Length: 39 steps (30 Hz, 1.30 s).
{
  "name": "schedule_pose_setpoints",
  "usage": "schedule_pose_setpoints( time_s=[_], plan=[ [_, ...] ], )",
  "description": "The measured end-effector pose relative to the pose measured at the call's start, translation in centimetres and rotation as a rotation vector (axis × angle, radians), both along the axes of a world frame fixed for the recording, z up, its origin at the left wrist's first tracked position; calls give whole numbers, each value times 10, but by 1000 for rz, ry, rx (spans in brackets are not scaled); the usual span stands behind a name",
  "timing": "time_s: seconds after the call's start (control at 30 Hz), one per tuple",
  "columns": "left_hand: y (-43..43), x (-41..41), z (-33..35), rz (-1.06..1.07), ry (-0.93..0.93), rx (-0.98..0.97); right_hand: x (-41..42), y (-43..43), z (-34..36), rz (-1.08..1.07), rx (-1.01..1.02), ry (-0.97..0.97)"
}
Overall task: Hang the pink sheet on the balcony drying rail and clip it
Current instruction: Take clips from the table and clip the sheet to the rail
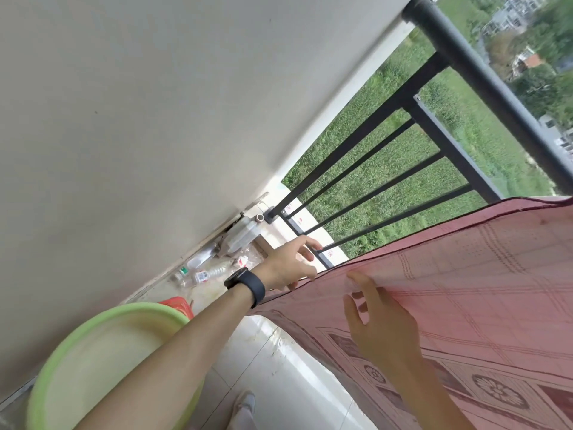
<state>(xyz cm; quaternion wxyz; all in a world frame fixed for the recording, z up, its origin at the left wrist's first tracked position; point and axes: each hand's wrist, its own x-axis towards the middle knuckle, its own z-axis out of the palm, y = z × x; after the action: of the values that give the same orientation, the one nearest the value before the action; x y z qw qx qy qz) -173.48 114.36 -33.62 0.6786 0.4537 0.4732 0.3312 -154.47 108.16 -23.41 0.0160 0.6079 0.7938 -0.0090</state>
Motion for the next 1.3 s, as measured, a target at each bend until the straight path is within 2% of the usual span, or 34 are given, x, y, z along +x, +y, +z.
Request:
schedule_pose_setpoints(
  time_s=[0.07, 0.13, 0.23, 0.33, 0.43, 0.57, 0.67, 0.77, 0.83, 0.87, 0.93, 1.0, 1.07, 1.13, 1.23, 1.3],
  plan=[
    [9, 13, -4, -199, 100, 62, 4, 0, -2, 18, 12, 13],
    [17, 23, 0, -317, 97, 41, 6, 1, -4, 41, 23, 20],
    [29, 28, -1, -419, 181, 46, 7, 3, -3, 47, 13, 29],
    [28, 24, -7, -433, 194, 91, 5, 1, 0, 30, -18, 44],
    [21, 13, -12, -334, 168, 82, 2, -3, 3, 19, -37, 58],
    [14, 7, -26, -133, 345, 241, -9, -10, 3, 33, -52, 78],
    [-3, 15, -35, 1, 503, 335, -19, -12, -5, 97, 42, 83],
    [-24, 24, -47, 229, 496, 332, -34, -7, -9, 239, 240, 116],
    [-30, 31, -52, 347, 516, 359, -50, 1, -10, 335, 335, -20],
    [-32, 35, -53, 380, 541, 384, -58, 8, -11, 356, 342, -170],
    [-35, 44, -56, 409, 614, 399, -75, 22, -10, 257, 189, -526],
    [-43, 52, -58, 415, 591, 319, -93, 33, -8, 104, -56, -748],
    [-50, 56, -59, 456, 491, 243, -102, 37, -10, 97, -167, -809],
    [-50, 53, -57, 458, 394, 195, -106, 39, -10, 165, -156, -780],
    [-44, 40, -65, 320, 341, 187, -90, 42, -16, 248, -58, -723],
    [-43, 30, -80, 194, 382, 224, -77, 40, -22, 312, -43, -716]
  ],
)
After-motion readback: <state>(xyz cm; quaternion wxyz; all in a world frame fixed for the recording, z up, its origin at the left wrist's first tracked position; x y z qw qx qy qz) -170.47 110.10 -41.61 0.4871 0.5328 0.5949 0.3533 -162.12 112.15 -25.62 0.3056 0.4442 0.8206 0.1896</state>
